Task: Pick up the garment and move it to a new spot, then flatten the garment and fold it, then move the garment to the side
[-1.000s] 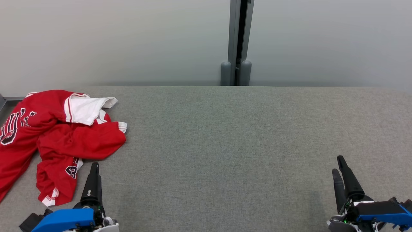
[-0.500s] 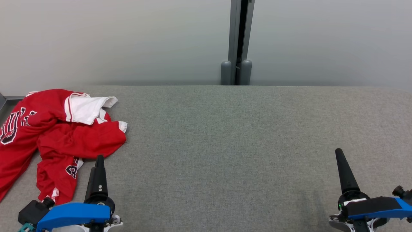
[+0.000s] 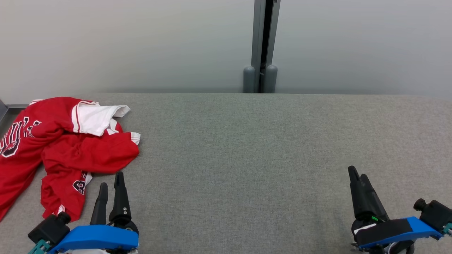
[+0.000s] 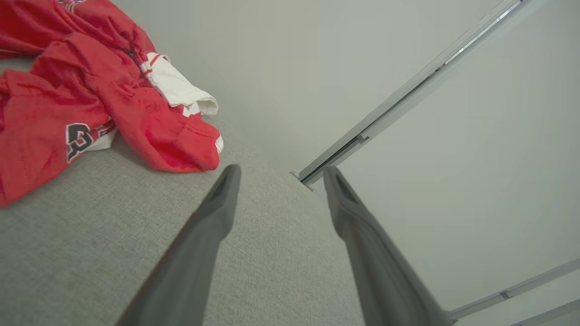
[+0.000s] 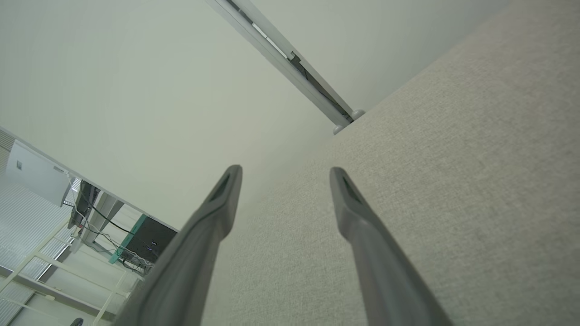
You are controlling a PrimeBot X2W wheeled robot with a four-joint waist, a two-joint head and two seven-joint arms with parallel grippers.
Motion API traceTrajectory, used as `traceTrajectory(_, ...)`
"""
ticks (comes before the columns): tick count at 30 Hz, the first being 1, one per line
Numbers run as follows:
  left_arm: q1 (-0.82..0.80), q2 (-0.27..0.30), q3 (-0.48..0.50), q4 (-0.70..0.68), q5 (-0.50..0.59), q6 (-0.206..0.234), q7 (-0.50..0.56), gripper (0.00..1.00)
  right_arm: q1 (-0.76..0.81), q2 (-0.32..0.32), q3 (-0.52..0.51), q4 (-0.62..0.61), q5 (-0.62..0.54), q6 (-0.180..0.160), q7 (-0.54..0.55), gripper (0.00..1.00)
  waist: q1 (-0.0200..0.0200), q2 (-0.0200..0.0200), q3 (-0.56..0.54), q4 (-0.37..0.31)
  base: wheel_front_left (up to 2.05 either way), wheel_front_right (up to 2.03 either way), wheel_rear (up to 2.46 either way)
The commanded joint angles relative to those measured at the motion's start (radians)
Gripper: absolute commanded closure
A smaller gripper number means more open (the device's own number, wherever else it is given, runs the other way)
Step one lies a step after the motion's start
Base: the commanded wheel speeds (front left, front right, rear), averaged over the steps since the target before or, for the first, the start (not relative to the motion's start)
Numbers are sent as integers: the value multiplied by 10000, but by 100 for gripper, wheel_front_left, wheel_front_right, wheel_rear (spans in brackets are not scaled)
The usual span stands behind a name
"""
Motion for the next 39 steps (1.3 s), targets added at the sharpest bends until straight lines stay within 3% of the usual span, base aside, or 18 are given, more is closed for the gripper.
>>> traceTrajectory(1,-20,76,-83,-110,391,34,-116,0,23,-73,61,-114,-399,24,-114,0,0,-1,5,-2,0,0,0)
traceTrajectory(19,181,129,-425,420,2640,-9,-650,0,103,-87,15,307,-3025,25,-654,0,0,-1,16,-1,0,0,0)
traceTrajectory(39,363,205,-787,1073,4222,-303,-1130,0,187,-101,-74,640,-5238,30,-1132,0,0,-1,-68,-19,0,0,0)
